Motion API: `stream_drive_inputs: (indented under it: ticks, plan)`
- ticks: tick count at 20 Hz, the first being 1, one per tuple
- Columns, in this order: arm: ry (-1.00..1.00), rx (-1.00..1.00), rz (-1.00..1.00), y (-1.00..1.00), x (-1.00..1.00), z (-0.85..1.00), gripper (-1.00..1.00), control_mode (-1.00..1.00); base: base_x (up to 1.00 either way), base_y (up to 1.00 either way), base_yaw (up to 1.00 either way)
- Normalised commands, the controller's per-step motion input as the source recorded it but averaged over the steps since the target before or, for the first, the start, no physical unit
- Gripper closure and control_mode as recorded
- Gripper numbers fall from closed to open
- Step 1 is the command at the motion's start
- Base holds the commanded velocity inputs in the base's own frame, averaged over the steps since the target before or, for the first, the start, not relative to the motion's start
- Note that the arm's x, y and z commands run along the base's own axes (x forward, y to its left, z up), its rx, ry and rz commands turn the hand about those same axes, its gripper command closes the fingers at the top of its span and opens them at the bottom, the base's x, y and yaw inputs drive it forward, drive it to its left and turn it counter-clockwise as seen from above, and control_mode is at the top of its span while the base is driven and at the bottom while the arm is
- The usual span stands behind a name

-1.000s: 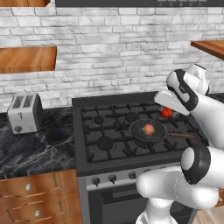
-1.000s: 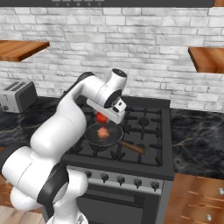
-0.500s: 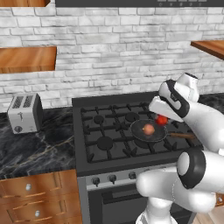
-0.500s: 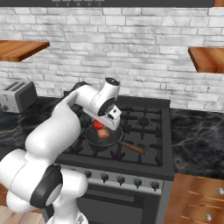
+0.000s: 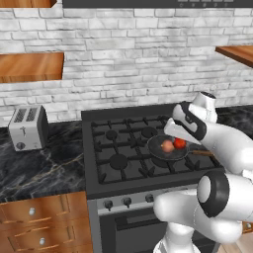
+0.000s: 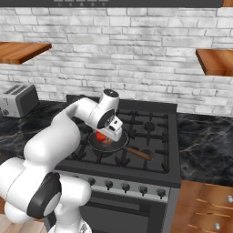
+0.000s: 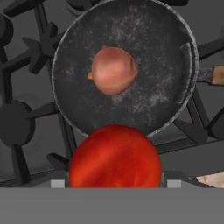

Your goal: Place the pan on the front center burner on the stove. Then place the tomato and the onion in the pan and turn on the front center burner.

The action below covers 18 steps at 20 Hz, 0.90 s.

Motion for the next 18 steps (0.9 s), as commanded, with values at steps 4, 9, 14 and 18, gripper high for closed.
stream_drive_inputs:
  ticks: [4, 9, 14, 18]
  plan:
    - [-0.01, -0.01, 0.0, 0.0, 0.18, -0.17, 1.0, -1.0, 0.0, 0.0, 0.0]
    - [0.0, -0.02, 0.0, 0.03, 0.12, -0.16, 1.0, -1.0, 0.0, 0.0, 0.0]
    - [0.0, -0.05, 0.0, 0.11, 0.0, -0.25, 1.0, -1.0, 0.0, 0.0, 0.0]
    - [0.0, -0.05, 0.0, 0.14, 0.0, -0.22, 1.0, -1.0, 0.0, 0.0, 0.0]
